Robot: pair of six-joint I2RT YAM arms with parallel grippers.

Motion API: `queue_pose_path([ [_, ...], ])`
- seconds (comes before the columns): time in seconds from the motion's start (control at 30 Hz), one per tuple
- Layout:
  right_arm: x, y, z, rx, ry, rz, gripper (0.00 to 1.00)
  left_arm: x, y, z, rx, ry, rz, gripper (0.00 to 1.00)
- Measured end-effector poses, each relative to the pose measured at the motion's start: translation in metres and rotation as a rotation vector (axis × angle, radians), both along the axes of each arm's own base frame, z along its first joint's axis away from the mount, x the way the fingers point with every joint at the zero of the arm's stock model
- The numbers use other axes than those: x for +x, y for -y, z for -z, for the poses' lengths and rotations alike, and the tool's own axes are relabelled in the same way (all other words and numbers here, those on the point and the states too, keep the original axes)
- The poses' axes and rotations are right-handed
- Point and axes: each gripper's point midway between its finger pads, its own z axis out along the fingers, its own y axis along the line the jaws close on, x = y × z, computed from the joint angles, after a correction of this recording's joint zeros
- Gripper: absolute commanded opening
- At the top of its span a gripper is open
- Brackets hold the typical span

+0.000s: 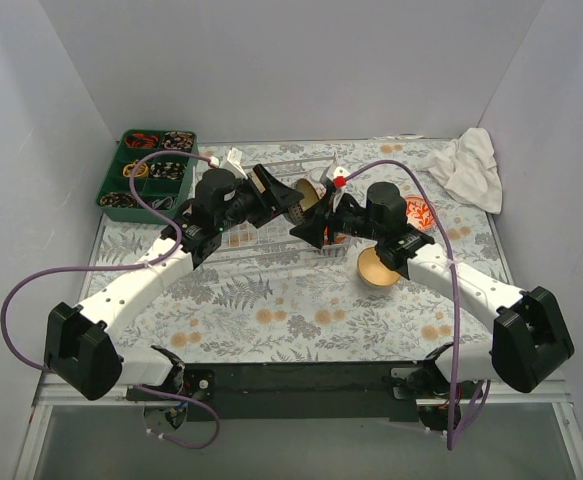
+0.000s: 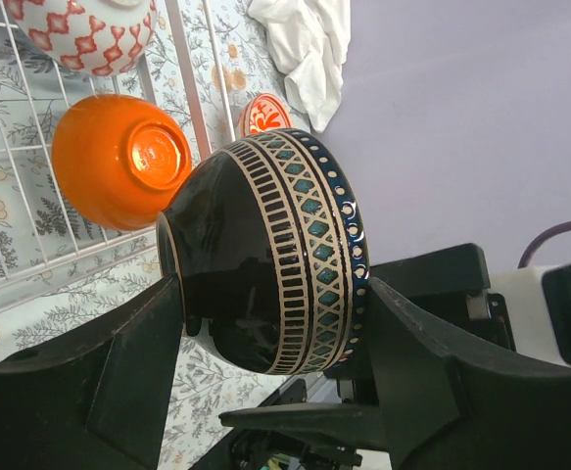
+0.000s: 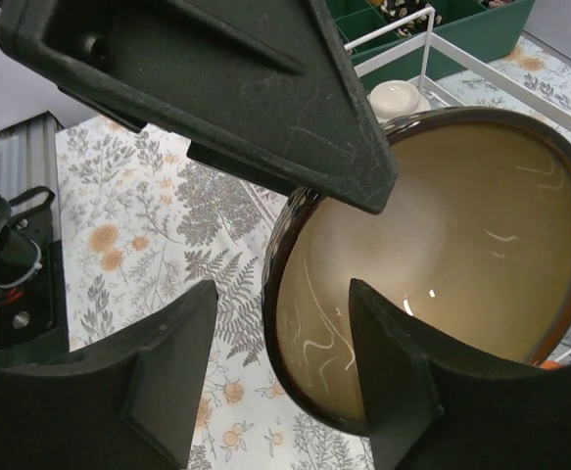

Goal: Unload the bowls from the dish rack

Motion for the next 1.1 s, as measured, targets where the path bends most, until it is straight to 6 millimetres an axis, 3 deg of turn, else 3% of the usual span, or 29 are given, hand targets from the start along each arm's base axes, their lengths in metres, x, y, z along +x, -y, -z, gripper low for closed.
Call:
queue_pose_path([
  [0.03,0.000,-0.001,0.001,-0.005,0.003,-0.004,0.40,-0.001,0.001,0.001,-0.004,-0.004,0.004,0.11],
  [0.07,-0.001,-0.001,0.002,-0.009,-0.001,-0.008,0.26,-0.002,0.001,0.002,-0.010,-0.003,0.007,0.11],
  [0.17,-0.004,-0.003,0.003,-0.022,0.011,-0.024,0.03,-0.003,0.002,0.006,-0.014,-0.005,0.017,0.14],
  [0.33,-0.006,-0.004,0.002,-0.058,0.069,-0.038,0.01,-0.004,0.002,0.008,-0.014,-0.015,0.016,0.35],
  [0.37,-0.007,-0.003,0.002,-0.063,0.072,-0.038,0.01,-0.004,0.002,0.007,-0.013,-0.011,0.018,0.46],
  [0.43,-0.007,-0.001,0.001,-0.078,0.083,-0.034,0.01,-0.004,0.002,0.006,-0.009,0.005,0.023,0.58],
  [0.47,-0.008,0.001,-0.001,-0.085,0.089,-0.031,0.01,-0.004,0.002,0.004,-0.007,0.014,0.027,0.70],
  [0.63,-0.011,0.014,0.001,-0.152,0.052,0.017,0.01,0.004,-0.008,-0.010,0.102,0.153,0.018,0.98],
  [0.93,-0.010,0.076,0.052,-0.450,-0.133,0.256,0.01,0.018,-0.088,-0.090,0.372,0.558,-0.273,0.98],
  [1.0,-0.009,0.092,0.059,-0.514,-0.155,0.321,0.01,0.018,-0.109,-0.090,0.438,0.614,-0.355,0.98],
  [1.1,-0.003,0.119,0.064,-0.609,-0.170,0.442,0.01,0.019,-0.137,-0.064,0.554,0.640,-0.457,0.98],
])
